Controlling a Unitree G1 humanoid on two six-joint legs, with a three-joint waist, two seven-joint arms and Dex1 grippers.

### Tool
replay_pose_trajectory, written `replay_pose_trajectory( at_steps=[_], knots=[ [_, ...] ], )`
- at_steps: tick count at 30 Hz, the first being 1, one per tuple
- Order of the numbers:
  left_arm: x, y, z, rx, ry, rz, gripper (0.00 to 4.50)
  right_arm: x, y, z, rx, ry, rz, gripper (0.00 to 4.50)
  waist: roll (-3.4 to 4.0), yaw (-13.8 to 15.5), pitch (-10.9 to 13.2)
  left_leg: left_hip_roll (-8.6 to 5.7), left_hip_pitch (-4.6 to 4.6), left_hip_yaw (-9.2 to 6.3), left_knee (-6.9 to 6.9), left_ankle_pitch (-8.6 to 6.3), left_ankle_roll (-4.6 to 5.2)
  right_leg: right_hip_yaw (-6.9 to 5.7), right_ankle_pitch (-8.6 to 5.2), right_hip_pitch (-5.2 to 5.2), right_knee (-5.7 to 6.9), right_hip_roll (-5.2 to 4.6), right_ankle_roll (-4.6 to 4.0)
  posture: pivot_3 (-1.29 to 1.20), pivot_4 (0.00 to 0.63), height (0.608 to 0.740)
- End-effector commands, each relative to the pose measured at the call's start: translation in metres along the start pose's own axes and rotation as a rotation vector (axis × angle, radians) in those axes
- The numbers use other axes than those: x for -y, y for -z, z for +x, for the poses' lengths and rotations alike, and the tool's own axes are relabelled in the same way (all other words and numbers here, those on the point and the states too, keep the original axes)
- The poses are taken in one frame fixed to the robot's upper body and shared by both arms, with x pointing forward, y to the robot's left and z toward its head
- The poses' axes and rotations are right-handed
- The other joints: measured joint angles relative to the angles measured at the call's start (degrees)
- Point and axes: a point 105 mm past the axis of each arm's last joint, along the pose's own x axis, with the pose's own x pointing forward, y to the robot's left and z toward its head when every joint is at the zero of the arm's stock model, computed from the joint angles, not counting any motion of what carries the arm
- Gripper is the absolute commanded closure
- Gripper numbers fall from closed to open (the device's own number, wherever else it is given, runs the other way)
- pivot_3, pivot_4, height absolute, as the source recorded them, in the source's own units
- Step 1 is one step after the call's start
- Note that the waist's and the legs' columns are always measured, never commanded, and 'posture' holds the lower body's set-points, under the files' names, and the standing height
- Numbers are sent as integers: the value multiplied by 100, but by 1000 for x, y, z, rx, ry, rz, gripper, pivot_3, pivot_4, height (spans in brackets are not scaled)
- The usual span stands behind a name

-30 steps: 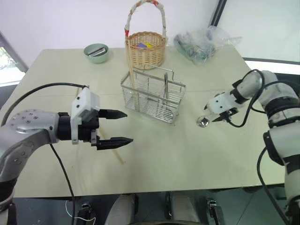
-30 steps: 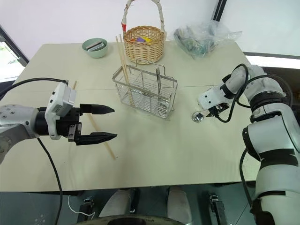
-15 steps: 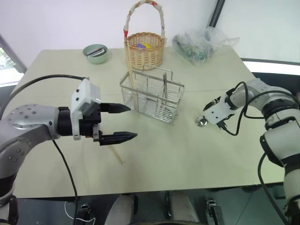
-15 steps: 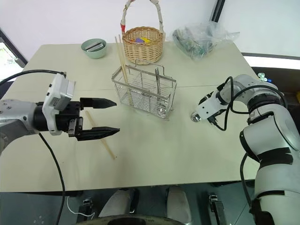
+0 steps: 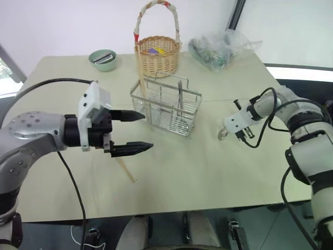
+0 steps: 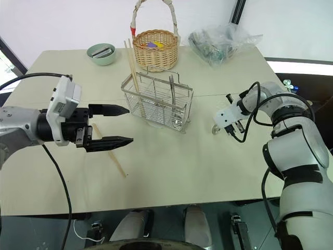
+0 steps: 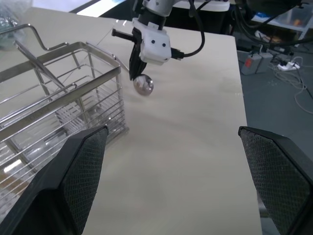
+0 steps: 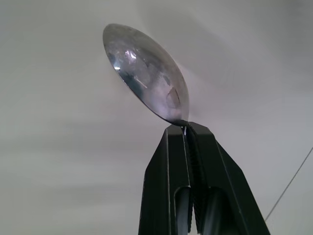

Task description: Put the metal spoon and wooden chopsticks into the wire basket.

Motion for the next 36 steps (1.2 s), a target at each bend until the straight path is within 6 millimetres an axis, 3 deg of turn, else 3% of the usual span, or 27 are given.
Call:
replay_pose_trajectory(
  at_steps=[1, 6, 12, 15, 19, 22, 28, 34, 35, 36],
  knots=[
    [-5, -7, -2, 20, -22, 43, 0, 14, -15, -19, 156, 66, 59, 4482, 0, -1, 0, 1, 0, 0, 0, 0, 0, 0, 0, 1, 0, 0, 0, 0, 150, 678],
    [-19, -17, -10, 55, -72, 65, 0, 34, -54, -63, 524, 174, 203, 4482, 2, 9, 1, 3, -1, -6, 4, -1, 2, -1, 2, 2, -1, 0, 1, 0, 150, 678],
    [-31, -23, -18, 58, -109, 102, 0, 25, -102, -125, 836, 172, 383, 4482, 13, 152, 4, 2, -9, -15, -4, -6, 7, -7, 1, -9, -3, -7, 1, 0, 150, 678],
    [-38, -27, -21, 61, -123, 122, 0, 47, -122, -163, 1044, 271, 532, 4482, 12, 172, 4, 2, -12, -13, -3, -8, 10, -7, -8, -10, -8, -22, -16, 0, 150, 678],
    [-43, -28, -21, 62, -121, 139, 0, 74, -133, -182, 1197, 411, 657, 4482, -1, 179, -4, 3, -11, -12, 1, -7, 11, -8, -6, -8, -14, -25, -23, 0, 150, 678],
    [-45, -29, -20, 65, -117, 147, 0, 85, -137, -180, 1230, 465, 697, 4482, -4, 184, -6, 2, -11, -13, 1, -7, 11, -9, -5, -6, -17, -26, -22, 0, 150, 678],
    [-47, -33, -19, 76, -118, 165, 0, 80, -134, -125, 1080, 478, 742, 4482, -8, 190, -9, -4, -19, -12, -2, -9, 16, -17, 7, -12, -17, -24, -1, 0, 150, 678],
    [-47, -33, -22, 70, -130, 168, 0, 74, -128, -90, 998, 451, 850, 4482, -6, 163, -7, -5, -21, -3, -5, -12, 21, -16, 9, -20, -18, -25, 3, 0, 150, 678],
    [-47, -33, -22, 70, -132, 168, 0, 70, -130, -87, 1007, 431, 859, 3905, -7, 170, -8, -4, -20, -4, -7, -12, 21, -16, 9, -21, -16, -24, 3, 0, 150, 678],
    [-47, -33, -22, 69, -133, 168, 0, 68, -132, -85, 1013, 418, 863, 3696, -7, 171, -8, -3, -19, -7, -7, -12, 21, -17, 9, -19, -15, -23, 3, 0, 150, 678]
  ],
)
